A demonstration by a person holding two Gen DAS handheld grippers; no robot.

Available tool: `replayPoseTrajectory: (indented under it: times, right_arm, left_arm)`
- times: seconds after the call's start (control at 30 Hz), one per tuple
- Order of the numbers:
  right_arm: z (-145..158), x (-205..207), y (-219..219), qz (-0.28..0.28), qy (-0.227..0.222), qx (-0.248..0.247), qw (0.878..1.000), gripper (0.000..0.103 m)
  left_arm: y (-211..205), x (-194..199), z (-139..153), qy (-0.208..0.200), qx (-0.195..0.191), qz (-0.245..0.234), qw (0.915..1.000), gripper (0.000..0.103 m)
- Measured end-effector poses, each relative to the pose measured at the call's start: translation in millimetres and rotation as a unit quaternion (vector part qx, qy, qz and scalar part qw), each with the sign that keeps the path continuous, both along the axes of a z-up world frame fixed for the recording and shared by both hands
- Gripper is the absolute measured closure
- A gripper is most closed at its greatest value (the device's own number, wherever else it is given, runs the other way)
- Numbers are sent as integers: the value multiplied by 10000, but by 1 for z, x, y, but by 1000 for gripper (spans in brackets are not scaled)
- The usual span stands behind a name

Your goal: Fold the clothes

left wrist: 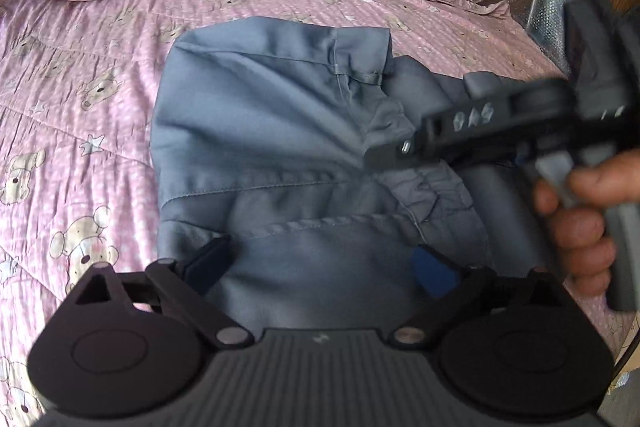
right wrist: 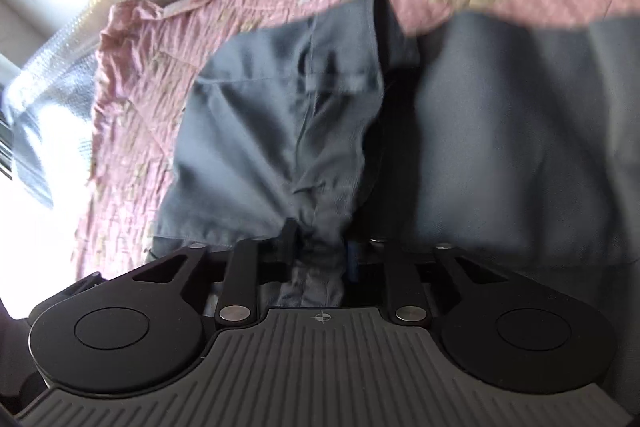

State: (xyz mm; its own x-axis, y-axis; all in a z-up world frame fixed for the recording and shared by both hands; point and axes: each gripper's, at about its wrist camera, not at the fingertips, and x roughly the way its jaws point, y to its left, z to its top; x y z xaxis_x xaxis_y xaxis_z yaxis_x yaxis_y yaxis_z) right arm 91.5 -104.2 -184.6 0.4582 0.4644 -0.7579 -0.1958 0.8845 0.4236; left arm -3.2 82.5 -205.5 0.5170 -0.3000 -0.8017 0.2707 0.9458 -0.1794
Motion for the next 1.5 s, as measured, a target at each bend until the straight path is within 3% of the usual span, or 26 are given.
replayPoseTrajectory:
  times: [0.1,0.17,0.3,0.4,0.43,0.5,0.57,0.63,0.73,0.83,0.9,1.0,1.1,1.2,1.27,1.3,1.37,1.4,1.47,1.5]
  right_arm:
    - [48,2,16,108,-1107,-681,9915,50]
    - [58,25,35,354,-1408,-918,9851,54]
    - [6,88,57,733,-841,-1544,9817,85]
    - [-12,98,49,1054,-968,-1695,9751,84]
    - [-7,98,45,1009,-852,-1639,9776,82]
    - [16,76,34,914,-1037,-1487,9792,76]
    - [41,46,22,887,-1308,-1309,9787,76]
    - [53,7,10,872,-1234,-998,9835,76]
    - [13,-38,13,949,-799,-979,9874,78]
    - [-19,-66,11,925,-654,-932,9892,77]
    - [-8,-63,-1,647,-496,-818,9933,71]
    - [28,-71,-46,-41,-861,-755,9934,44]
    - [55,-83,-112,-1088,-1132,-973,9828,19]
    - [46,-97,-188,-2173,-861,-1277,9639,16]
    - [26,-98,-218,-2225,-547,-1303,9646,16]
    - [16,-99,-232,-2250,-389,-1315,9647,18]
    - [-2,-99,-246,-1941,-183,-1210,9733,45]
    - [-6,-98,-243,-1705,-183,-1192,9780,66]
    - [-2,-100,-231,-1403,-424,-1566,9767,92]
    - [6,-104,-225,-1271,-623,-1698,9753,94]
  left_arm:
    - [7,-1,2,49,-209,127,9997,3]
    - [10,-1,3,75,-292,184,9994,3]
    - [13,-2,6,153,-426,273,9986,3]
    - [19,-3,13,232,-593,321,9975,7]
    - [23,-3,18,280,-707,362,9964,14]
    - [36,-6,30,291,-1024,470,9932,20]
    - [50,-13,39,183,-1252,617,9900,18]
    - [59,-11,29,353,-1279,782,9881,16]
    - [62,-7,11,515,-1113,859,9887,14]
    - [51,-4,19,426,-906,605,9931,7]
    - [43,-3,25,366,-768,436,9954,15]
    - [34,3,41,376,-1021,370,9934,17]
    - [7,16,51,495,-1274,235,9903,14]
    - [-33,32,60,674,-1396,8,9879,9]
    - [-75,47,61,781,-1303,-219,9881,9]
    - [-96,55,63,808,-1274,-326,9880,9]
    - [-140,71,67,848,-1253,-514,9872,7]
    - [-162,79,68,889,-1248,-593,9864,6]
    - [-206,93,71,967,-1209,-750,9851,6]
    - [-228,99,72,1000,-1154,-827,9848,5]
